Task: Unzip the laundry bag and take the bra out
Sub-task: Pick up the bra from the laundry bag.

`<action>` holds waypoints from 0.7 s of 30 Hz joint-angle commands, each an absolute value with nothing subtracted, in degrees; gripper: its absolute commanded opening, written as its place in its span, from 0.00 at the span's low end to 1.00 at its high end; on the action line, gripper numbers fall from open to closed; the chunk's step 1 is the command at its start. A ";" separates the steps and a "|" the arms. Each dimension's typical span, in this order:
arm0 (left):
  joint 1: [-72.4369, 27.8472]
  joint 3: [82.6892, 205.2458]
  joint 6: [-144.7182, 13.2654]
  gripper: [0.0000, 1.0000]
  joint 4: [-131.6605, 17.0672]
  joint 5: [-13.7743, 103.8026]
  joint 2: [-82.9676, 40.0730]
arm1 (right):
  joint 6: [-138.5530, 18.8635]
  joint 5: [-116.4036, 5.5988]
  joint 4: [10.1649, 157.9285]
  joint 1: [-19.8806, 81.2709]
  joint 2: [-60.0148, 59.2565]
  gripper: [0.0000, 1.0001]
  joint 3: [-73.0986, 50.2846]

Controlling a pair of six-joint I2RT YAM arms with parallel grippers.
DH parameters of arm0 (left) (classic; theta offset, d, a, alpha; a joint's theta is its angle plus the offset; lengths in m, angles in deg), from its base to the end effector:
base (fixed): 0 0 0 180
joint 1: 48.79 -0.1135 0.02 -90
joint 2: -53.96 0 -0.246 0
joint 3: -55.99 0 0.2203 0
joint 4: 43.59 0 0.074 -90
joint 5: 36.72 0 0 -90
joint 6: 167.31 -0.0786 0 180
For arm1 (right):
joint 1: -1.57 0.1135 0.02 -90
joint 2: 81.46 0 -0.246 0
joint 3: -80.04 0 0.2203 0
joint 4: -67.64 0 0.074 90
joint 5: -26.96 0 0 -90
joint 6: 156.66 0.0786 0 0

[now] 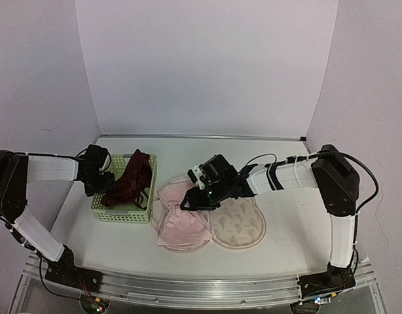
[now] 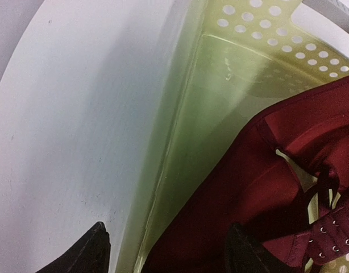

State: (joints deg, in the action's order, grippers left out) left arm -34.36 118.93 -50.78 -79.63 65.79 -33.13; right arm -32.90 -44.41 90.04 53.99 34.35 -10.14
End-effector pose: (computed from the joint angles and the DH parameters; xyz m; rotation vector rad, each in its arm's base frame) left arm 0.2788 -0.0541 0.1383 -0.3468 2.5581 0.0246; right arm 0.2393 0.3521 0.1293 -0.5919 2.5781 1.0080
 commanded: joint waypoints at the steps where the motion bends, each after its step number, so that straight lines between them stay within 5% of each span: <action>1: -34.58 118.55 -51.88 0.67 -75.98 63.10 -33.89 | -29.55 -41.76 84.65 54.03 37.53 0.50 -12.83; 7: -34.61 118.12 -52.58 0.54 -75.50 62.04 -34.11 | -26.94 -40.54 81.69 53.99 40.55 0.41 -13.86; 15: -34.64 117.60 -53.37 0.43 -74.41 60.12 -34.11 | -27.06 -42.83 80.26 54.00 37.45 0.00 -10.38; 21: -33.98 117.06 -54.43 0.39 -72.47 56.79 -33.58 | -28.52 -46.60 80.20 53.75 30.00 0.00 -4.37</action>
State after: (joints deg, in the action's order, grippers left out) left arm -34.38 117.45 -53.30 -75.56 59.67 -34.22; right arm -27.24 -43.16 82.28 53.99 38.26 -7.32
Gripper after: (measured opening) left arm 0.401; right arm 0.032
